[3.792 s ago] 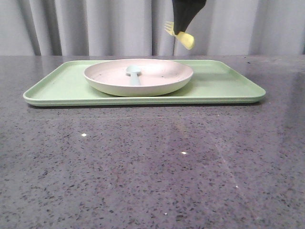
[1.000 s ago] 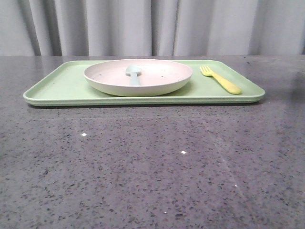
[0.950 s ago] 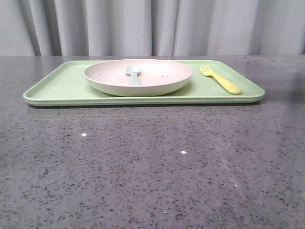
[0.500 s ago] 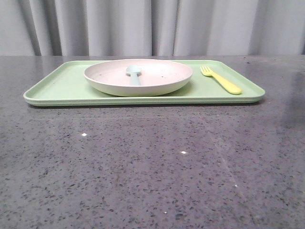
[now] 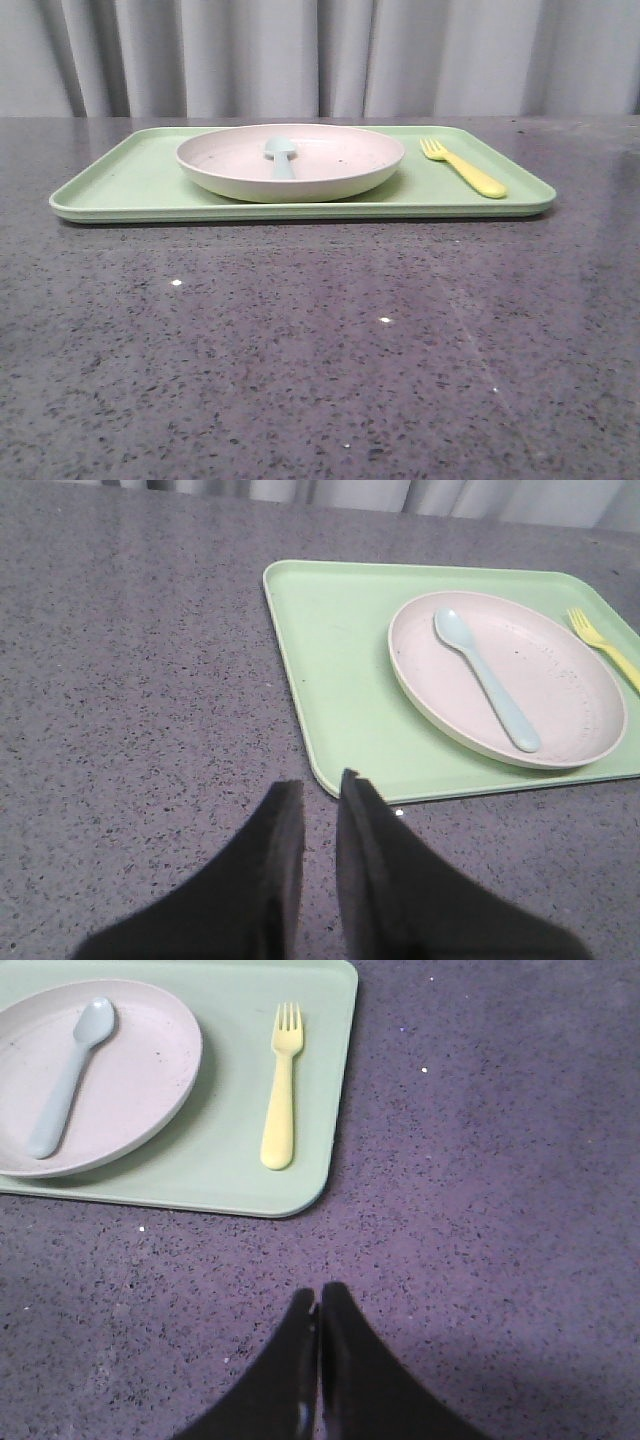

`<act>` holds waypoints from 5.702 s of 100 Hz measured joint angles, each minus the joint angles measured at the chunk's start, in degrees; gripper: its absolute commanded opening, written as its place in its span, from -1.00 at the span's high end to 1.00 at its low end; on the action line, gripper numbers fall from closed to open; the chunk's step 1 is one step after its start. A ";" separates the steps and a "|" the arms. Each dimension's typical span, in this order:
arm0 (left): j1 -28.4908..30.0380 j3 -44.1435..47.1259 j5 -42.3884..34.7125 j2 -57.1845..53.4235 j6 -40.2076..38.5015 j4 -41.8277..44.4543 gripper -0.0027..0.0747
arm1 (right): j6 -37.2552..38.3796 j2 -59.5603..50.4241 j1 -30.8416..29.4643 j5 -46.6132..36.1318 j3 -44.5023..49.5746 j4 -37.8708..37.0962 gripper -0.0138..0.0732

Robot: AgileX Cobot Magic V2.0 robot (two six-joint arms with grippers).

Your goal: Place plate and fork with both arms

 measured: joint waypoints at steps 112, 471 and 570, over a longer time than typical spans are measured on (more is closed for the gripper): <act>0.00 9.74 -1.02 -16.49 0.44 2.57 0.98 | -0.14 -21.30 0.00 0.21 11.70 -0.17 0.84; 5.10 38.23 -28.86 -35.74 -1.50 12.93 0.98 | -1.24 -26.55 -10.30 -27.16 29.39 -2.64 0.84; 5.18 38.23 -28.96 -35.74 -1.50 12.90 0.98 | -1.95 -40.85 -17.52 -35.34 47.06 0.98 0.84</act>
